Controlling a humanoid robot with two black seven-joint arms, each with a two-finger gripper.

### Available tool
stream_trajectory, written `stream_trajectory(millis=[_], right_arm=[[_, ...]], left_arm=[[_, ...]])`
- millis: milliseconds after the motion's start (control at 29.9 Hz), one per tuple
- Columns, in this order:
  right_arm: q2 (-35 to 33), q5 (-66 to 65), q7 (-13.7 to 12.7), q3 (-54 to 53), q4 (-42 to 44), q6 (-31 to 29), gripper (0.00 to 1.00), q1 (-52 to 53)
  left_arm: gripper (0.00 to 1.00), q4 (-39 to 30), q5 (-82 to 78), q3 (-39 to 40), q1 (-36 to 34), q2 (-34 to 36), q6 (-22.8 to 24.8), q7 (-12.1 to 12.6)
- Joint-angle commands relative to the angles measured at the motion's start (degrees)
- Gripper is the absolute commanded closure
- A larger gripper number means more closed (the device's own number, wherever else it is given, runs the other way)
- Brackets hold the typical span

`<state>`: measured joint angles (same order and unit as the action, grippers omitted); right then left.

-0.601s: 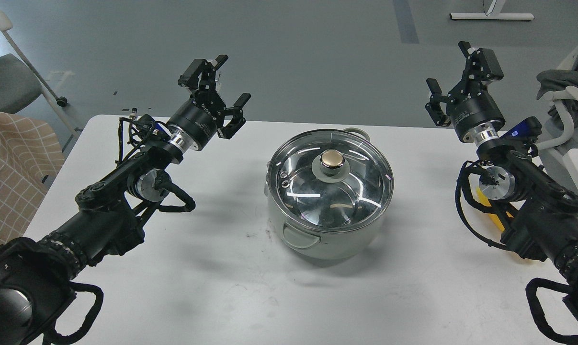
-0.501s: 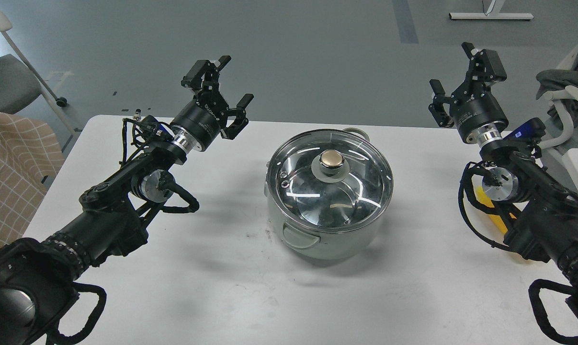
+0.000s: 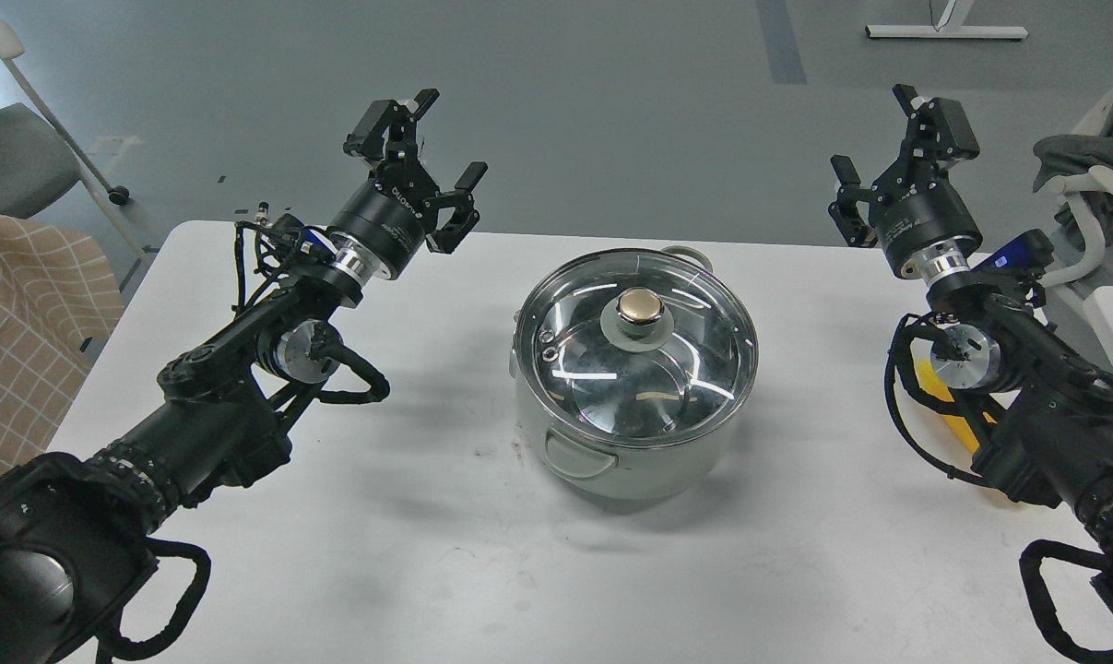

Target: Open pot and put corn in

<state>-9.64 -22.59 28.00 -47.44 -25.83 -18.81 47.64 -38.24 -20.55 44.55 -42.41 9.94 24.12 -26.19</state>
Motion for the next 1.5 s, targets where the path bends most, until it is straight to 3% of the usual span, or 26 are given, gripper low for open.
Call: stream_trajectory(millis=[0,1203,1470], right_arm=[[-0.2,0.0,0.0,0.1,0.0,0.0,0.00,0.0],[-0.4,-0.2,0.0,0.1,-0.2,0.4,0.00,0.4],[-4.2,-0.1,0.0,0.3,-0.5,0.5,0.00,0.2]], left_arm=[[0.02,0.0,0.0,0.0,0.0,-0.2,-0.4,-0.6],[0.02,-0.4,1.3,-0.1,-0.5,0.3,-0.2,-1.7],[0.02,-2.1,-8.1,-2.8,-9.0,3.8,-0.1,-1.8]])
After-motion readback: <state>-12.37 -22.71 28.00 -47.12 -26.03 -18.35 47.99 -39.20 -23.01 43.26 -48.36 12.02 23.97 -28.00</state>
